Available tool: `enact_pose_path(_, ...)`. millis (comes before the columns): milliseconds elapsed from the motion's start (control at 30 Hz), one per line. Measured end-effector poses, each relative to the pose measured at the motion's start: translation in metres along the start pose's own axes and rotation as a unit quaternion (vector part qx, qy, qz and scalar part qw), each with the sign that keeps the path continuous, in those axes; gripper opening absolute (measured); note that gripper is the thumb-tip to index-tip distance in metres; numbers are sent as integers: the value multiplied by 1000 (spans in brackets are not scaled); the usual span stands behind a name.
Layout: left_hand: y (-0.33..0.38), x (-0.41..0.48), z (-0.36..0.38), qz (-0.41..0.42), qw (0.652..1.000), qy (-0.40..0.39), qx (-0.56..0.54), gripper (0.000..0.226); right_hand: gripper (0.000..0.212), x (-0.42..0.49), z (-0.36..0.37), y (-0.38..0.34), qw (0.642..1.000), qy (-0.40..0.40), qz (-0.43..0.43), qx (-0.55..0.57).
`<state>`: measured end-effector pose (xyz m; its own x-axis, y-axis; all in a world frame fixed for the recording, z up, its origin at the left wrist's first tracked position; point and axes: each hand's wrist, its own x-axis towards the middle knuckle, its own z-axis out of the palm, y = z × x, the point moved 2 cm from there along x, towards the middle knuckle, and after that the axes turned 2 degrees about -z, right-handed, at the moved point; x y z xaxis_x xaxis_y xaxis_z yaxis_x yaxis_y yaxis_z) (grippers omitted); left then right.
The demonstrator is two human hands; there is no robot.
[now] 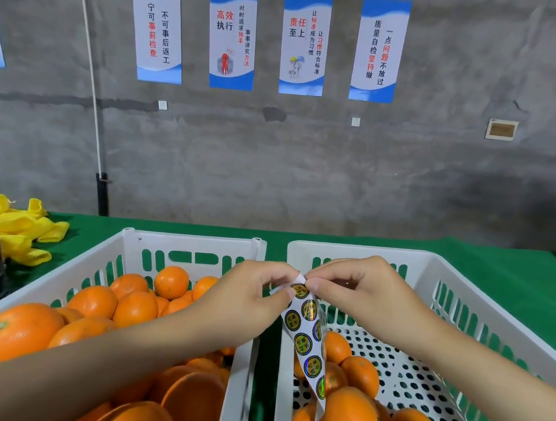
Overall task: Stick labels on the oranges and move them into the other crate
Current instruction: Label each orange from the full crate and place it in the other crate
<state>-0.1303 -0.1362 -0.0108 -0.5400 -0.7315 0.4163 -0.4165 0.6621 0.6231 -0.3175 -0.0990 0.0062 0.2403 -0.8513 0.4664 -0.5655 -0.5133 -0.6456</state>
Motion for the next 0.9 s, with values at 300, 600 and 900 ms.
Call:
enact_pose_path(300, 4, -1, 0, -10, 999, -26, -19, 20, 18, -2, 1, 1, 999, 2, 5, -36)
enact_pose_path(600, 2, -2, 4, -90, 988, -60, -109, 26, 18, -7, -5, -5, 966, 161, -74, -190)
enact_pose_path(900, 21, 1, 3, -127, 932, -141, -308, 34, 10, -8, -1, -10, 971, 181, -74, -136)
